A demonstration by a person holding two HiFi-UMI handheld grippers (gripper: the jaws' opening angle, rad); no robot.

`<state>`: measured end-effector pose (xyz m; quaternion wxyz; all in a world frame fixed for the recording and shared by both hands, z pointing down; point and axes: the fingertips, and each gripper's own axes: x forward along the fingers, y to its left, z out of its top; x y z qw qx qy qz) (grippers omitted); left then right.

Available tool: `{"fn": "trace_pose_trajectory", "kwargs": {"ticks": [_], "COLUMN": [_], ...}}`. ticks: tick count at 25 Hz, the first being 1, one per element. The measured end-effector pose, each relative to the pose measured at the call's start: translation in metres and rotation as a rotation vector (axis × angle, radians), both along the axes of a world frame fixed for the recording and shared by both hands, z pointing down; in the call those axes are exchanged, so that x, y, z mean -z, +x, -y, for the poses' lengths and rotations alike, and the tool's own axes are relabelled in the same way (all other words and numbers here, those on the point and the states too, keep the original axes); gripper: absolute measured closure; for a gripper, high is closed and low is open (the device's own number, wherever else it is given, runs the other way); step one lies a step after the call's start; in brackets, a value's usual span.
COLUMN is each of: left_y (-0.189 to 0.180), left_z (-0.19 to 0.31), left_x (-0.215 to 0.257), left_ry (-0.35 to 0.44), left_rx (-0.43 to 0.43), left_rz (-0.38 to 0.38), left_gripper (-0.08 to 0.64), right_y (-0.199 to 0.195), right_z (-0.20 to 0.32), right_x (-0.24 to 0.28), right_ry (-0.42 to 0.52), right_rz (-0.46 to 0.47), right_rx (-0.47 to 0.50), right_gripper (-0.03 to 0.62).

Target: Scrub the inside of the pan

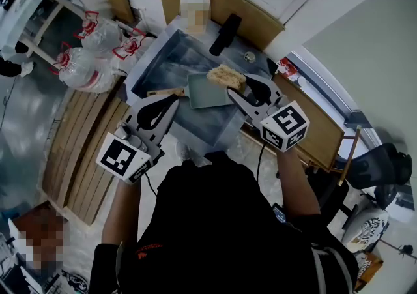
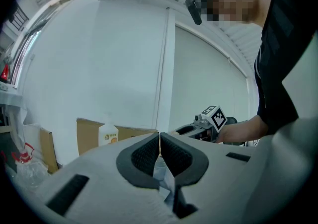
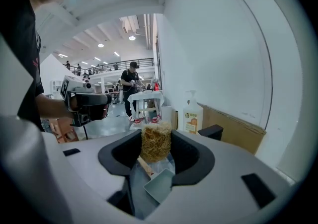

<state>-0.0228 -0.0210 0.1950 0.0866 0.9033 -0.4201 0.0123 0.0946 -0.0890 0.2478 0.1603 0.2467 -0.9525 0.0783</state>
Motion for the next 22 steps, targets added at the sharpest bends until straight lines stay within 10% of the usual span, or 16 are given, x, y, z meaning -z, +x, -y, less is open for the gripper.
{"fn": "trace_pose_trajectory", "kwargs": {"ticks": [22], "left_y": [-0.002], "left_z": [0.01], "left_x": [-0.011], "left_ry": [-0.026], "left_rx": [-0.02], "left_rz": [-0.007], "left_gripper": [0.535], "right_y": [-0.001], "right_z": [0.006], "right_x": [0.0], "right_ry": [-0.046], "right_rz": [0.045], "right_rx": [-0.034], "right_gripper": [0.411]}}
